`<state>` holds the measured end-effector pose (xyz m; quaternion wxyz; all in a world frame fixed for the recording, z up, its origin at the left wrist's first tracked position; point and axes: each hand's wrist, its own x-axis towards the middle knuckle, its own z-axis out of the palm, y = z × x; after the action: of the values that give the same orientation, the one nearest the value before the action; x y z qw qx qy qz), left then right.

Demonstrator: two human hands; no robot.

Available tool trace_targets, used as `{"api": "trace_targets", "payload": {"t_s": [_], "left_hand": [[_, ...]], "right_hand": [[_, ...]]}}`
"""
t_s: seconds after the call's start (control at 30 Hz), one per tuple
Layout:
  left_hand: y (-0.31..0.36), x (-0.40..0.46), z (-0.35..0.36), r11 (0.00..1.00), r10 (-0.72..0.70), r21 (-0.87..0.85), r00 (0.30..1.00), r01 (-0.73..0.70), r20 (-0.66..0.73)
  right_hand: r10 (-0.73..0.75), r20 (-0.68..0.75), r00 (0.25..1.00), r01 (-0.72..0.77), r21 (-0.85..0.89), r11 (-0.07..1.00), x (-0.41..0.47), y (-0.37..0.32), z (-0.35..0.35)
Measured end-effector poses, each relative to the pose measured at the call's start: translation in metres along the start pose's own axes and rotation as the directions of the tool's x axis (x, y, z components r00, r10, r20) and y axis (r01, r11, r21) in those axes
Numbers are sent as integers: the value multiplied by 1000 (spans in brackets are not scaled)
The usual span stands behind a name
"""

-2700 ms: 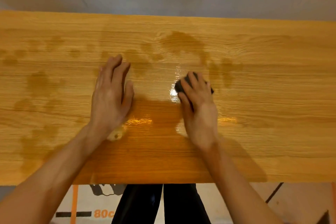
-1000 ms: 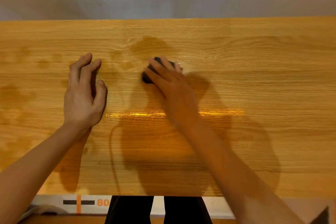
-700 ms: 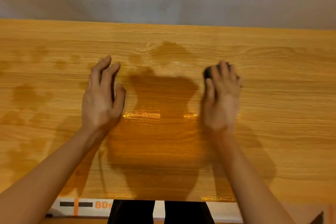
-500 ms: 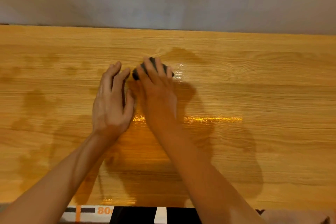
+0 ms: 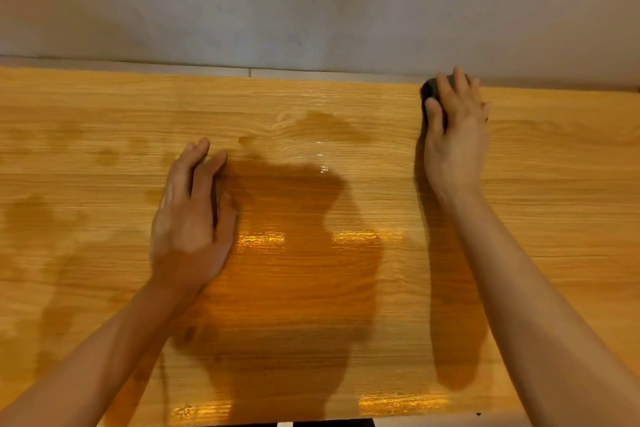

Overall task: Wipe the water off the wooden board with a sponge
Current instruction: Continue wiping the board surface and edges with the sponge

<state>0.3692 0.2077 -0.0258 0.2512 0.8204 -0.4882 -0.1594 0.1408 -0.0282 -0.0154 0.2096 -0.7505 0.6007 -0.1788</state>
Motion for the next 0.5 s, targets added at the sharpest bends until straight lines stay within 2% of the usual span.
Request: {"api": "trace_targets", "payload": {"t_s": [0.07, 0.17, 0.27, 0.33, 0.4, 0.47, 0.5], "left_hand": [[1, -1, 0, 1000, 3, -2, 1000, -4, -9], [1, 0, 2, 1000, 20, 7, 1000, -20, -21], [1, 1, 3, 1000, 16, 11, 999, -15, -36], [1, 1, 4, 1000, 7, 14, 999, -6, -54], [1, 1, 5, 1000, 2, 22, 998, -1, -62], [1, 0, 5, 1000, -9, 18, 998, 10, -57], [1, 0, 4, 1000, -15, 18, 999, 16, -52]], "right_hand": [[-55, 17, 998, 55, -4, 998, -38, -8, 5], [-239, 131, 962, 240, 8, 971, -115, -10, 6], [-334, 229, 914, 343, 2, 939, -98, -3, 2], [-284, 184, 941, 296, -45, 954, -51, -10, 9], [-162, 78, 984, 164, -13, 986, -5, -23, 19], [-87, 34, 996, 86, 33, 996, 3, -33, 27], [-96, 43, 994, 94, 50, 994, -9, -35, 30]]}}
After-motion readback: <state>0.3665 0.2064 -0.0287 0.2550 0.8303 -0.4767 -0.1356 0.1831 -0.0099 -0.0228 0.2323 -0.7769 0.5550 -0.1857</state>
